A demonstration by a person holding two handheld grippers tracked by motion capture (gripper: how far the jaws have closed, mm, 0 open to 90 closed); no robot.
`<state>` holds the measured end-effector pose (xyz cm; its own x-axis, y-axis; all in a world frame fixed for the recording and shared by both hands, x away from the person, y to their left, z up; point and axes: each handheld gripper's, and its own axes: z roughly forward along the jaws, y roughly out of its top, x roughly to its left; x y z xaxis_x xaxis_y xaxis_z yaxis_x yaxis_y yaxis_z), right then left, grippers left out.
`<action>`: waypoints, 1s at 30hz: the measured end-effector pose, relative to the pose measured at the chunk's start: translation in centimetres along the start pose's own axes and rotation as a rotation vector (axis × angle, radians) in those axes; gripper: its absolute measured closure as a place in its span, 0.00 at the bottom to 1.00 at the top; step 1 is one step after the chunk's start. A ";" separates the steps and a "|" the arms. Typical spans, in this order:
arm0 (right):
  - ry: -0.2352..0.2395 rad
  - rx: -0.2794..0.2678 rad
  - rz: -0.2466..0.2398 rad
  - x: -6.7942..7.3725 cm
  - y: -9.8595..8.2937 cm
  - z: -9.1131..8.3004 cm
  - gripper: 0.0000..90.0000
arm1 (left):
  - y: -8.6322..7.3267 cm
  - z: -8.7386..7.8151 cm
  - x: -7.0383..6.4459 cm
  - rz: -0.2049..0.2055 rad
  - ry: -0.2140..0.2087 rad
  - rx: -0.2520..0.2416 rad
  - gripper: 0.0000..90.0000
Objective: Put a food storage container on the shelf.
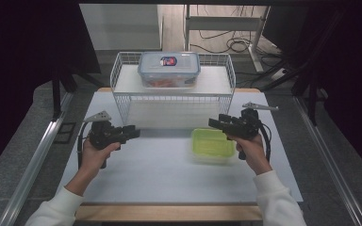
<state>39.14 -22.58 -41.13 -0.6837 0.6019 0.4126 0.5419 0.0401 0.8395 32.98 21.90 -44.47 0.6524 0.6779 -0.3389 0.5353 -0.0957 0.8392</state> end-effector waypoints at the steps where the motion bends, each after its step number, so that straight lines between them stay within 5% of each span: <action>1: -0.004 0.003 -0.004 -0.1 -0.5 -0.1 0.33 | -0.2 0.0 -0.1 0.007 0.004 0.003 0.56; 7: -0.026 0.032 -0.019 -0.4 -3.0 -0.6 0.33 | -1.2 0.3 -0.6 0.027 0.011 0.027 0.41; 20: -0.074 0.097 -0.021 -1.1 -6.1 -0.7 0.33 | -3.8 1.5 -1.2 0.034 0.012 0.102 0.33; 30: -0.110 0.096 -0.044 -1.0 -6.8 -1.6 0.33 | -4.8 2.1 -1.3 0.029 0.005 0.136 0.30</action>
<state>35.36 -24.71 -46.63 -0.6528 0.6817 0.3304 0.5605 0.1412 0.8160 30.73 19.93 -48.97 0.6662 0.6772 -0.3124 0.5839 -0.2132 0.7833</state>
